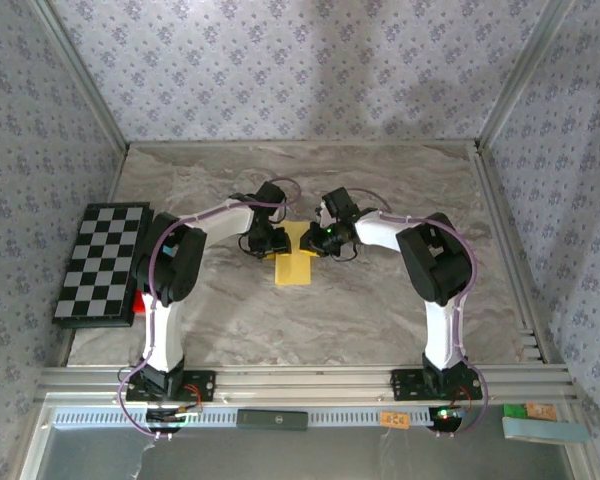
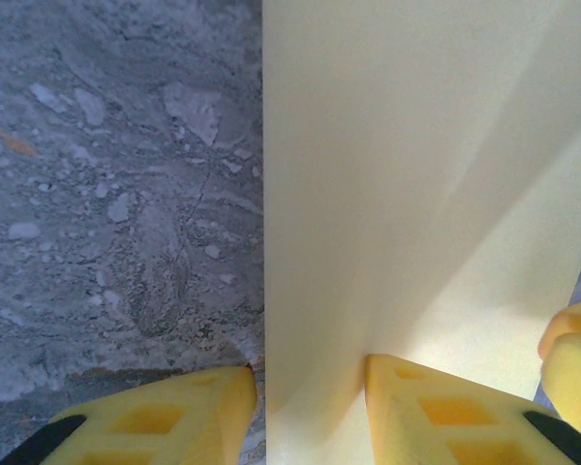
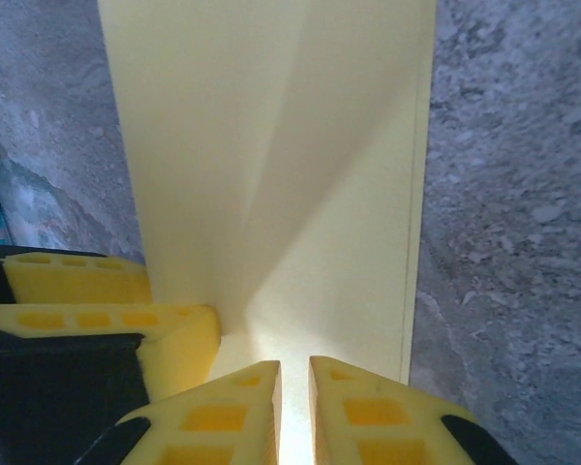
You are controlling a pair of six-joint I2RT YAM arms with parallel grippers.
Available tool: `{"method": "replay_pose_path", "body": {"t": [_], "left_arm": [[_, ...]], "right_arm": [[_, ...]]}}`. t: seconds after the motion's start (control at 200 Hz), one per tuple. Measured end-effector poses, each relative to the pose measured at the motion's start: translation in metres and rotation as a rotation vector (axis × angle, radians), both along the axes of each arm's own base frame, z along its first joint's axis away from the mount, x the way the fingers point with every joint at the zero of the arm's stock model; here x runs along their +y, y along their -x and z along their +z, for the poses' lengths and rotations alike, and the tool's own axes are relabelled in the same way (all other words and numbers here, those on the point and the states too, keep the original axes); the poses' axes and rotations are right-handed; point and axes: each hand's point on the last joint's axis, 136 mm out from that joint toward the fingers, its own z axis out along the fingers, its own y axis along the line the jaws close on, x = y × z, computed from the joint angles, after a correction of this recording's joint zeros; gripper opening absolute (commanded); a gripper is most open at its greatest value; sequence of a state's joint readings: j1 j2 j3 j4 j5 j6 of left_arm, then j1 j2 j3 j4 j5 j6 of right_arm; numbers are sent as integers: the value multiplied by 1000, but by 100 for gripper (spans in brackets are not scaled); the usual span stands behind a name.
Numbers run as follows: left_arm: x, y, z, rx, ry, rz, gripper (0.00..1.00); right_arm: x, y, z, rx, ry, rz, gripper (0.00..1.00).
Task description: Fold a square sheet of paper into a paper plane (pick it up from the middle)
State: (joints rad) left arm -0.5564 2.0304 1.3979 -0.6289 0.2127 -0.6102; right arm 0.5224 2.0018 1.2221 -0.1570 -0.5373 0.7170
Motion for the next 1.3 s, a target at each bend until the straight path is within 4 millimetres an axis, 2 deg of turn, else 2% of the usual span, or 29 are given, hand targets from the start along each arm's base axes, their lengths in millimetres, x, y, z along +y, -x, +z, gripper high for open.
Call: {"method": "replay_pose_path", "body": {"t": [0.6,0.845,0.945,1.089,1.189,1.304], "left_arm": [[0,0,1,1,-1,-1,39],[0,-4,12,-30,-7,-8,45],[10,-15,27,-86,-12,25,46],[20,-27,70,-202,61,87,40],[8,-28,90,-238,169,94,35],[-13,-21,87,-203,280,87,26]], "right_arm": [[-4,3,-13,10,40,23,12],[-9,4,-15,-19,97,69,11],[-10,5,-15,-35,119,99,10],[-10,7,-15,-60,146,143,10],[-11,8,-15,-70,162,162,10],[-12,9,-15,-66,174,163,10]]}}
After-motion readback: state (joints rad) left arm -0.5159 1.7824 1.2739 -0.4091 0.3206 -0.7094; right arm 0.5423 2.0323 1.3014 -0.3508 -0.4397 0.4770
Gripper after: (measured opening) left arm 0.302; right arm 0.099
